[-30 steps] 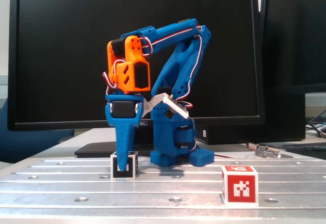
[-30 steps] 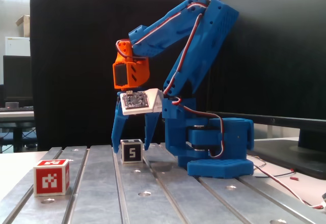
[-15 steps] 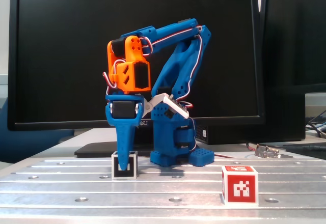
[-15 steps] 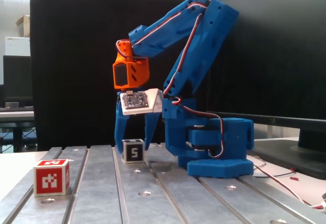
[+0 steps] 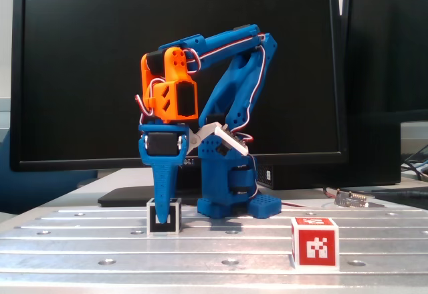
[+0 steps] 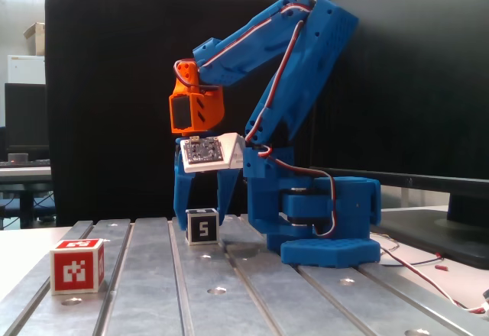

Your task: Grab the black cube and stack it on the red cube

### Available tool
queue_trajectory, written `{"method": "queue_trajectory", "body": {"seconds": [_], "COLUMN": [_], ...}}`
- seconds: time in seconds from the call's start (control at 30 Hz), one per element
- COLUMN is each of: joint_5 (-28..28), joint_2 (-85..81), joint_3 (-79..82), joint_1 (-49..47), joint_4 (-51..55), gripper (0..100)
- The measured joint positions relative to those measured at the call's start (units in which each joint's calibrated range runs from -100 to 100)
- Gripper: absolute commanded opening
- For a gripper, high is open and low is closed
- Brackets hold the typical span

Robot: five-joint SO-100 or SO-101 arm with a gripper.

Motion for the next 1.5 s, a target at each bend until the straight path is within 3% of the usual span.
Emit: {"method": "queue_trajectory", "body": {"seconds": [0.8,1.4,1.5], "joint_5": [0.00,-0.05,-2.57], "joint_2": [0.00,0.00,0.00], "joint_3": [-2.36,-17.21,-18.30], "joint_1": [-0.15,-12.30,-14.67], "joint_4": [1.63,6.96,6.53], "gripper": [17,18,17]}}
